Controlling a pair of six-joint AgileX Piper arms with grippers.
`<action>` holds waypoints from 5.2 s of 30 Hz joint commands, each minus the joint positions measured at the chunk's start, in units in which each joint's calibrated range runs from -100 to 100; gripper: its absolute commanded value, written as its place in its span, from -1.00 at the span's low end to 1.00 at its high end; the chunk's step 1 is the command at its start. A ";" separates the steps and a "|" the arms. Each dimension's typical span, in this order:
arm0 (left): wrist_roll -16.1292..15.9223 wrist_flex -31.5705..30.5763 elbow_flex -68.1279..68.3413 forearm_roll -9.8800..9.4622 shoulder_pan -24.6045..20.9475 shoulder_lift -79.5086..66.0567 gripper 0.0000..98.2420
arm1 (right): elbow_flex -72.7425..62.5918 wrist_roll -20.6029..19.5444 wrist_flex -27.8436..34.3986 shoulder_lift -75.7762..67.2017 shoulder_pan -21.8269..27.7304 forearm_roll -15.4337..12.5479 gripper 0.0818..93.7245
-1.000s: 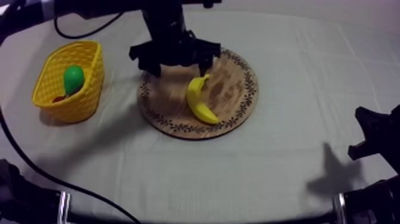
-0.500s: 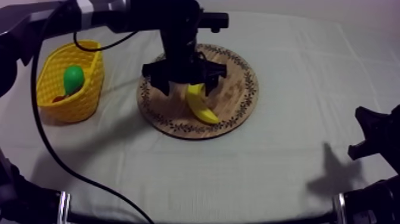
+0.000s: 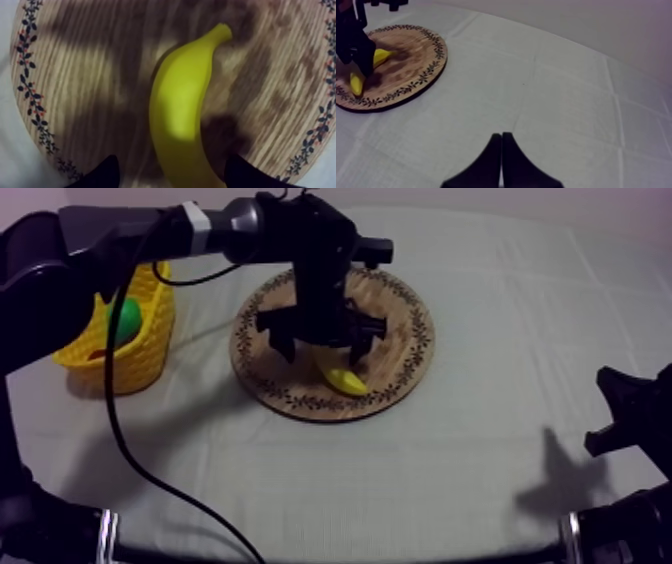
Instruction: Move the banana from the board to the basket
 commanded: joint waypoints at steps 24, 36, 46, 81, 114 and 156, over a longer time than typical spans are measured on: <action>-2.48 0.99 -5.06 0.30 0.14 4.11 -0.56 | -0.03 0.01 0.03 0.00 0.00 0.01 -0.99; -3.74 0.92 -4.41 0.16 -0.94 -1.07 -0.62 | -0.03 0.01 0.03 0.00 0.00 0.01 -0.99; -6.78 1.29 3.40 -0.31 -2.37 -16.79 -0.60 | -0.03 0.01 0.03 0.00 0.00 0.01 -0.99; -17.38 9.31 13.34 -6.77 -23.02 -46.82 -0.53 | -0.03 0.01 0.03 0.00 0.00 0.01 -0.99; -17.64 5.82 22.78 -7.64 -32.97 -30.77 -0.57 | -0.03 0.01 0.03 0.00 0.00 0.01 -0.99; -14.85 -8.39 17.67 -8.10 -32.98 -37.02 -0.50 | -0.03 0.01 0.03 0.00 0.00 0.01 -0.99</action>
